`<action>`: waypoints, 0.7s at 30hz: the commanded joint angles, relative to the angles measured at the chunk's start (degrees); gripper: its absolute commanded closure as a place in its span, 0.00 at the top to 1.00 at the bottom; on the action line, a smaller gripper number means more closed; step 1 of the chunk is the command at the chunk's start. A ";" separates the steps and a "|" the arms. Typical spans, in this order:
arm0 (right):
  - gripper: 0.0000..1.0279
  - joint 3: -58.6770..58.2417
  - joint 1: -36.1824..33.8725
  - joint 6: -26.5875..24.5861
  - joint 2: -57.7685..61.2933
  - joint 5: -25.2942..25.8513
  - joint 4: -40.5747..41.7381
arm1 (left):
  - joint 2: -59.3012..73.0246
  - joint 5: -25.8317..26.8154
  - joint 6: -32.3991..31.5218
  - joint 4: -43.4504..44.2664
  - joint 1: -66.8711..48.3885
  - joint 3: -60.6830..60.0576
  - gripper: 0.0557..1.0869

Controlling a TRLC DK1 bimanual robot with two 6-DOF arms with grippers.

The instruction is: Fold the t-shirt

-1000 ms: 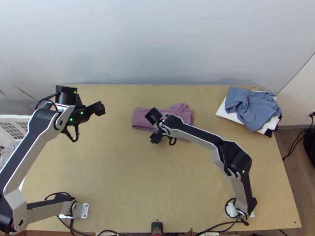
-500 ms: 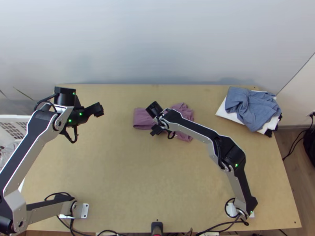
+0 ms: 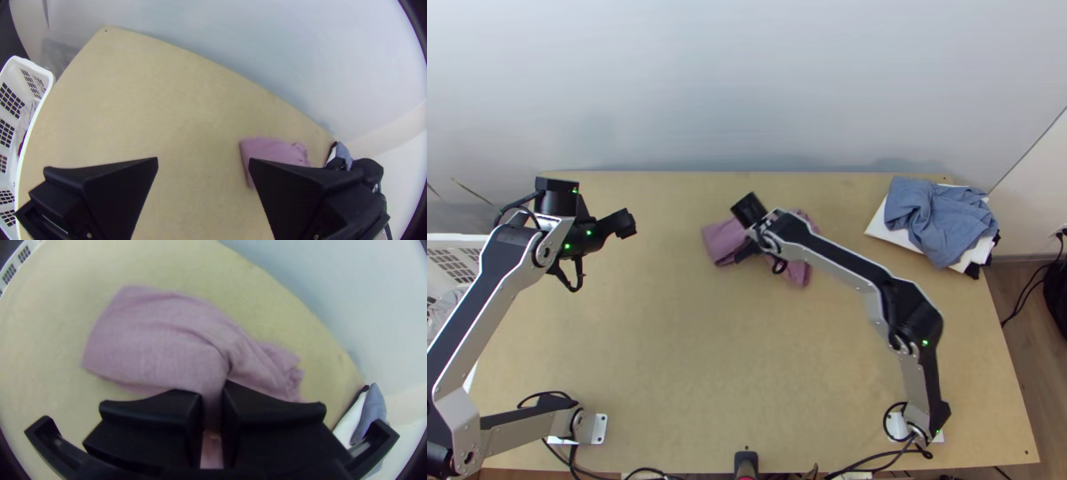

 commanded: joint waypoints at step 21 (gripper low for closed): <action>0.03 10.39 -39.13 21.14 -29.87 -3.99 -18.86 | -3.70 0.00 1.05 0.19 1.01 -3.16 0.96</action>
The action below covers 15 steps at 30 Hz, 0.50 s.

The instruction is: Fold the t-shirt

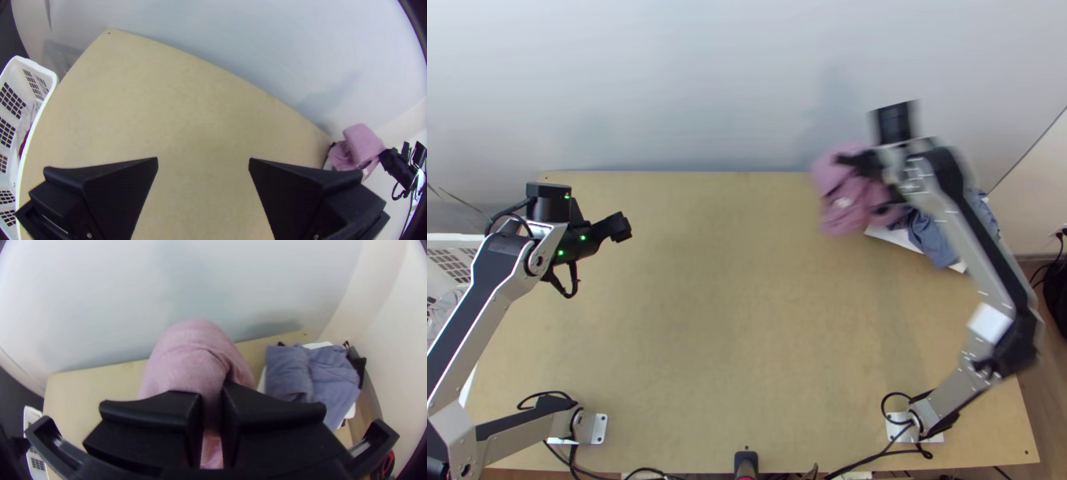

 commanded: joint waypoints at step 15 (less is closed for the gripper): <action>0.03 -7.97 -44.03 -12.80 -8.03 -11.21 2.83 | -0.59 -0.02 2.63 0.54 1.26 -4.09 0.96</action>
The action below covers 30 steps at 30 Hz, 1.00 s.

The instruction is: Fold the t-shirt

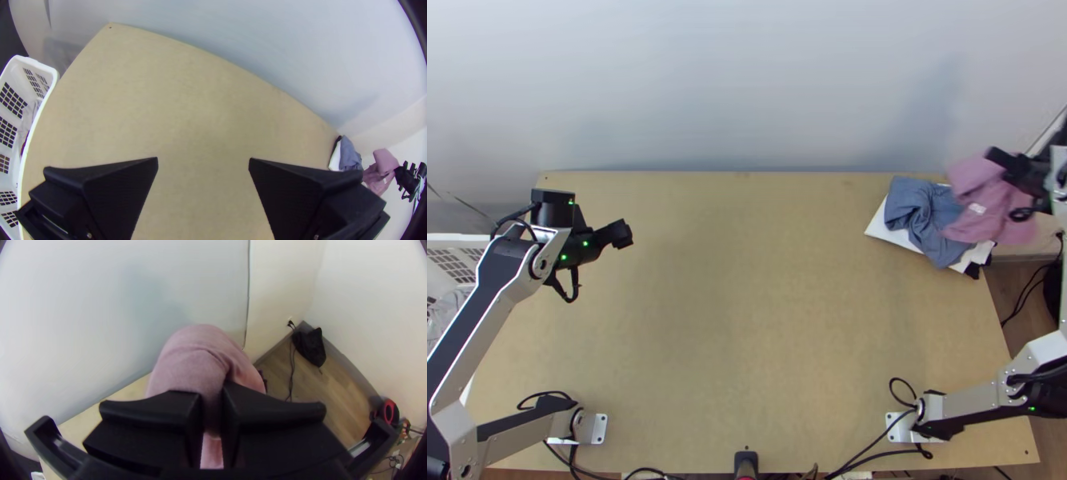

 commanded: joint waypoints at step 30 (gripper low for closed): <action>0.03 10.35 4.50 14.84 20.49 -1.99 10.23 | -1.12 0.59 5.45 0.28 8.58 -4.74 0.96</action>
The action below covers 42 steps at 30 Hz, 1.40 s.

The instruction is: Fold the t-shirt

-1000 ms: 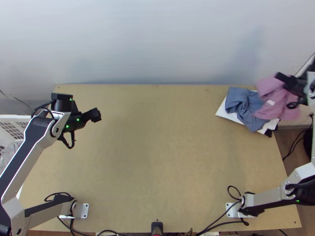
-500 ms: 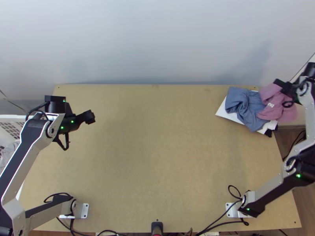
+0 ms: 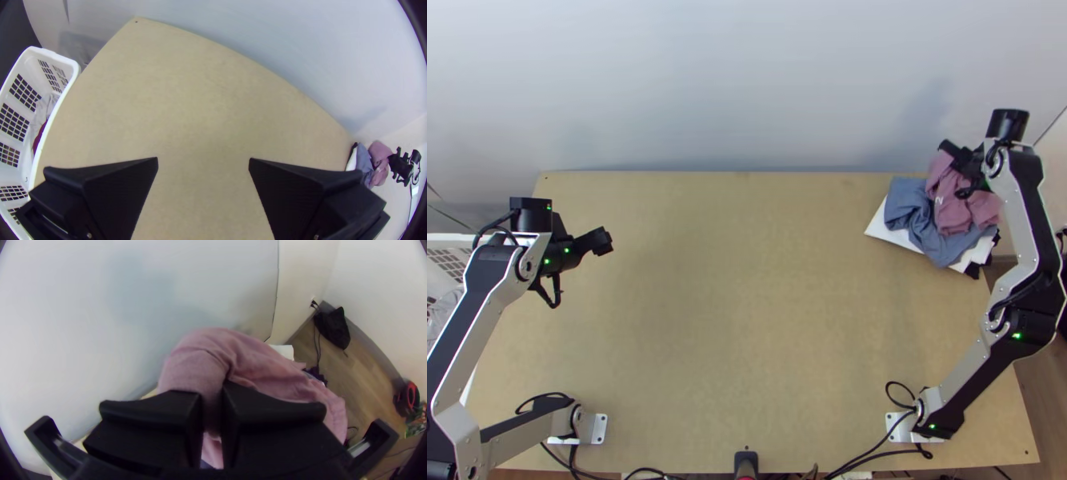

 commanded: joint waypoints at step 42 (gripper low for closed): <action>0.95 -41.05 2.96 -20.71 -27.11 3.06 4.48 | 0.63 0.11 -0.76 0.48 -0.30 -0.30 0.96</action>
